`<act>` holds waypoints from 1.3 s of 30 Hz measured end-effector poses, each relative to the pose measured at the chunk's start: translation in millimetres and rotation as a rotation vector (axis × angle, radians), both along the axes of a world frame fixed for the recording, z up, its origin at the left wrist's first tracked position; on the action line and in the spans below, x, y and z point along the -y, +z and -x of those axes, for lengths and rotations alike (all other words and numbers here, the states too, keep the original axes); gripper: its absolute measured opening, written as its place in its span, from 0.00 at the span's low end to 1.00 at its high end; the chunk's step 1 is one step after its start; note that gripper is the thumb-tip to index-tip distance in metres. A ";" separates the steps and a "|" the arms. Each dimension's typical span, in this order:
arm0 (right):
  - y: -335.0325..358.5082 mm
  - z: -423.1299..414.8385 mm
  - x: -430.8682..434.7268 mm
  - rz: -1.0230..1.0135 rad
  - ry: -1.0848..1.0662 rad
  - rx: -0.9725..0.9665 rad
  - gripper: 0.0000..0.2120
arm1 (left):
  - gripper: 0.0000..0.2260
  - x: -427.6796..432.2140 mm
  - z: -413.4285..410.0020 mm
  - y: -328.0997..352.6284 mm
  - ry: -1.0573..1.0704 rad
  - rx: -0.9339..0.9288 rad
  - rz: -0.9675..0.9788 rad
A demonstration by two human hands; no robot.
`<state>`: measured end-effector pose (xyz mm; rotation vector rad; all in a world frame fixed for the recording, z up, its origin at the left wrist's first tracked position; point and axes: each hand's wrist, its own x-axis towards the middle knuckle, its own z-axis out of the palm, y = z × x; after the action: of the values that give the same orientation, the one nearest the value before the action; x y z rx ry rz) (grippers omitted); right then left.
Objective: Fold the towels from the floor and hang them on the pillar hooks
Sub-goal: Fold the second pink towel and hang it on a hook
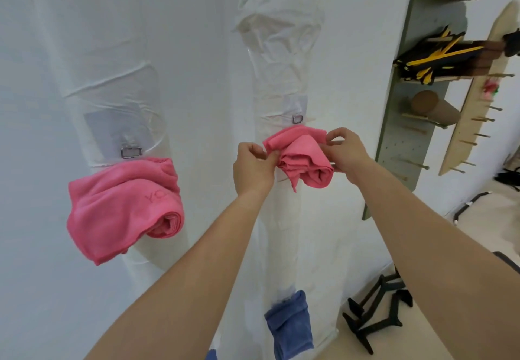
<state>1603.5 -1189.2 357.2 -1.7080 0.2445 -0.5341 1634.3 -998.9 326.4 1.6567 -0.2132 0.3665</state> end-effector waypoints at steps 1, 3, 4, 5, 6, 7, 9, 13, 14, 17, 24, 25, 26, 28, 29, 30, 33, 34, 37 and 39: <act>4.1 3.0 0.2 0.038 0.008 0.032 0.09 | 0.12 -1.3 2.2 4.5 0.074 0.106 -0.099; 11.9 10.7 -0.4 0.104 0.035 0.064 0.06 | 0.10 -3.4 7.2 11.7 0.132 0.291 -0.251; 15.0 13.2 0.8 0.130 0.057 0.065 0.05 | 0.08 -4.6 9.7 15.2 0.130 0.356 -0.304; 17.8 14.4 2.4 0.174 0.089 0.060 0.06 | 0.07 -4.8 10.0 16.9 0.116 0.405 -0.342; 20.5 14.6 4.1 0.219 0.128 0.050 0.06 | 0.09 -4.3 12.0 19.4 0.092 0.434 -0.369; 23.5 15.6 4.4 0.276 0.174 0.038 0.06 | 0.11 -2.9 13.7 21.0 0.071 0.435 -0.385; 29.5 15.3 5.1 0.447 0.216 0.018 0.07 | 0.11 0.8 18.9 26.4 0.051 0.386 -0.409; 41.1 24.6 4.2 0.611 0.317 0.042 0.25 | 0.20 5.6 26.0 31.8 0.015 0.300 -0.562; 42.3 25.1 6.3 0.611 0.357 0.039 0.27 | 0.22 5.3 27.1 32.0 0.011 0.314 -0.620; 41.5 22.6 13.6 0.636 0.438 -0.049 0.32 | 0.24 3.3 24.2 27.8 0.043 0.399 -0.782; 1.5 8.7 5.3 0.599 0.241 0.087 0.34 | 0.24 8.1 11.4 11.7 0.150 0.528 -0.964; -5.9 7.0 -0.7 0.596 0.161 0.127 0.33 | 0.23 8.7 10.4 10.9 0.155 0.539 -0.965; -12.2 6.3 -7.2 0.583 0.090 0.169 0.31 | 0.22 8.7 9.8 11.0 0.156 0.546 -0.964; -18.9 6.5 -17.8 0.540 -0.001 0.218 0.27 | 0.19 8.4 8.1 13.4 0.174 0.562 -0.985; -19.8 6.9 -21.8 0.534 -0.026 0.218 0.26 | 0.18 8.7 7.9 14.4 0.196 0.577 -1.011; -19.1 8.3 -24.1 0.562 -0.044 0.207 0.25 | 0.16 9.3 9.2 15.6 0.228 0.600 -1.037; -12.8 17.6 -23.4 0.719 -0.056 0.132 0.25 | 0.12 12.4 17.8 19.6 0.305 0.672 -1.038; -9.4 21.8 -21.4 0.737 -0.018 0.103 0.25 | 0.11 12.8 19.9 20.9 0.309 0.686 -1.055; 1.3 34.0 -13.5 0.695 0.162 0.060 0.21 | 0.09 11.0 18.1 23.5 0.207 0.648 -1.097; 4.7 39.3 -8.1 0.585 0.262 0.048 0.22 | 0.10 8.5 17.9 27.2 0.112 0.572 -1.033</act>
<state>1564.2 -1181.1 361.9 -2.2467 -0.1923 -0.4757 1616.4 -1007.4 353.5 2.5425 -0.8457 0.9164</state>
